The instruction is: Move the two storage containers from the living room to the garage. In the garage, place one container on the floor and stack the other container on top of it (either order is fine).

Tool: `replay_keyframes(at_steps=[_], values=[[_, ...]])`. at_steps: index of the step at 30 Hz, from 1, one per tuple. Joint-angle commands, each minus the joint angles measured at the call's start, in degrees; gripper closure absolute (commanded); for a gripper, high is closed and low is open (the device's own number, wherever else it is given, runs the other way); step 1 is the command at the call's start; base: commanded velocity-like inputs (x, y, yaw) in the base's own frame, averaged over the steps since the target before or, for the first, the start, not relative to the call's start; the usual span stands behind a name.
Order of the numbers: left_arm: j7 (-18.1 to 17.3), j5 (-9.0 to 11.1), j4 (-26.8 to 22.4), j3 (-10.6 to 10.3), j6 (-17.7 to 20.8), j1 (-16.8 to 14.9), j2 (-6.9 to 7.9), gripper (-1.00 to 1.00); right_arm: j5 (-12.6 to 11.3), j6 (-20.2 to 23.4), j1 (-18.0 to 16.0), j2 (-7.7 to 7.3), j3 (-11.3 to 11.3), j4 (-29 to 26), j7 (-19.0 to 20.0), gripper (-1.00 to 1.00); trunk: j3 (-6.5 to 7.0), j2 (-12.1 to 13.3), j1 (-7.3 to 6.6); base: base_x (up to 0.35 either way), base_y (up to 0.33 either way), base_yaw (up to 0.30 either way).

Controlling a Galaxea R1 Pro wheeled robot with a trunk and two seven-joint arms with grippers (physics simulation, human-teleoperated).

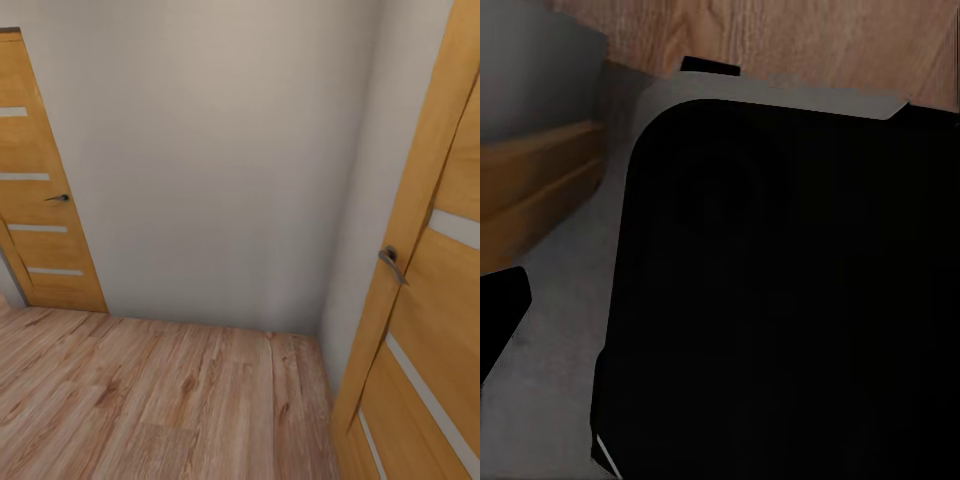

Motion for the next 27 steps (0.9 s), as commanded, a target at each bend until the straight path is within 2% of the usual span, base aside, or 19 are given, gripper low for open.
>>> replay_keyframes(at_steps=[1,27], values=[[0.0,0.3,0.0,0.0,-0.1,0.0,0.00,-1.00,0.3,-0.3,-0.1,0.01,-0.1,0.2,0.1,-1.00,-0.05,0.0,0.03,0.321,0.000,0.000],[0.0,0.4,0.1,0.0,0.0,0.0,0.08,-1.00,0.1,-0.9,-0.1,-0.10,-0.2,0.2,0.3,-1.00,-0.05,0.0,0.03,0.321,0.000,0.000]])
